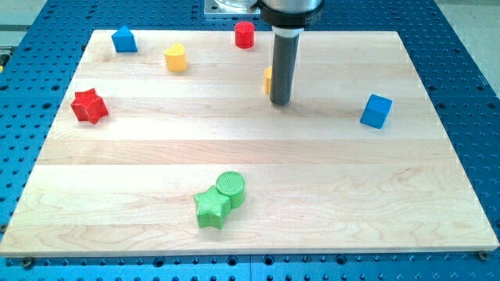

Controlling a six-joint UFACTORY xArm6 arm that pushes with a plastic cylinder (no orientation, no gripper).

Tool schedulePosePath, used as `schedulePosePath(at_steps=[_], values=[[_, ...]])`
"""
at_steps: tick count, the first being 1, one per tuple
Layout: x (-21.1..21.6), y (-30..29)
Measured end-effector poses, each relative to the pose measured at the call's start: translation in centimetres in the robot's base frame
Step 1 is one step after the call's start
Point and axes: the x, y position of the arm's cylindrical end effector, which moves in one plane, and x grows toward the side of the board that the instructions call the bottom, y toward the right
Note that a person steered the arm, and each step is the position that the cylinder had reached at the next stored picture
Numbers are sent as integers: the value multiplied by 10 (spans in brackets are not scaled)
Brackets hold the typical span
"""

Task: Place the yellow hexagon into the yellow heart

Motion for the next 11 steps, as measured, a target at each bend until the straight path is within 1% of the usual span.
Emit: schedulePosePath(at_steps=[1,2,3,4,5,6,7,8,9,10,11], values=[[8,-1],[-32,33],[-46,-14],[-41,-57],[30,-69],[-23,-96],[-12,-75],[-44,-48],[-46,-98],[-51,-121],[-41,-87]])
